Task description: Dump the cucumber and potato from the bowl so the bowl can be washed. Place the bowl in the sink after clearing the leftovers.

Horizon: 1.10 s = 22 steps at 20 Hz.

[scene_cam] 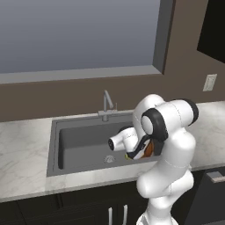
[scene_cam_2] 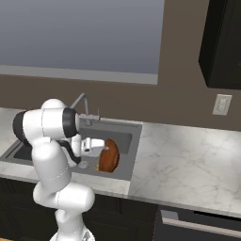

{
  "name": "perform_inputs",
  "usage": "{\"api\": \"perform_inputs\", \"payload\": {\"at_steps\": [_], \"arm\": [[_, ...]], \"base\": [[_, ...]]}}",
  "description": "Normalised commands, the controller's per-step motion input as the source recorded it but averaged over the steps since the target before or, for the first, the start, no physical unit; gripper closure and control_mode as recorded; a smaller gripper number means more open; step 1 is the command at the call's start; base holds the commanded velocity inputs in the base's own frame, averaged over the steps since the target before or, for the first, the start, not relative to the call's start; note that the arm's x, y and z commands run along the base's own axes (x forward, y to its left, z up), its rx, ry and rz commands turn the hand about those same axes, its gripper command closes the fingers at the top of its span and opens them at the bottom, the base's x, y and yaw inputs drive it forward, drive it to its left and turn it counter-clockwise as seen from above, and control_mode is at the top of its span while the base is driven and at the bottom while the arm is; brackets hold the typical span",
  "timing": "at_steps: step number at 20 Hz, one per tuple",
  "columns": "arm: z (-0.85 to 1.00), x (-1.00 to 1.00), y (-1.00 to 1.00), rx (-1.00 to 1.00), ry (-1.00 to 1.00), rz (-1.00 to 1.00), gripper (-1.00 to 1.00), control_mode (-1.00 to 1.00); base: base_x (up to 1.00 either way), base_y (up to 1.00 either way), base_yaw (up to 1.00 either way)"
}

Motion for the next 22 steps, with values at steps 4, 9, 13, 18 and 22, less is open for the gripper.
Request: {"api": "perform_inputs", "payload": {"at_steps": [4, 9, 13, 18, 22], "arm": [[0.00, -0.17, -0.45, -0.03, -0.20, 0.00, 1.00, -1.00], [0.18, -0.10, -0.06, 0.00, -0.14, -0.01, 1.00, -1.00], [0.35, -0.17, -0.01, 0.05, -0.14, 0.00, 1.00, -1.00], [0.51, -0.11, 0.00, 0.17, -0.14, 0.00, 1.00, -1.00], [0.57, -0.11, 0.00, 0.21, -0.10, 0.00, 1.00, -1.00]], "base": [[0.00, 0.00, 0.00], [0.00, 0.00, 0.00], [0.00, 0.00, 0.00], [0.00, 0.00, 0.00], [0.00, 0.00, 0.00]]}}
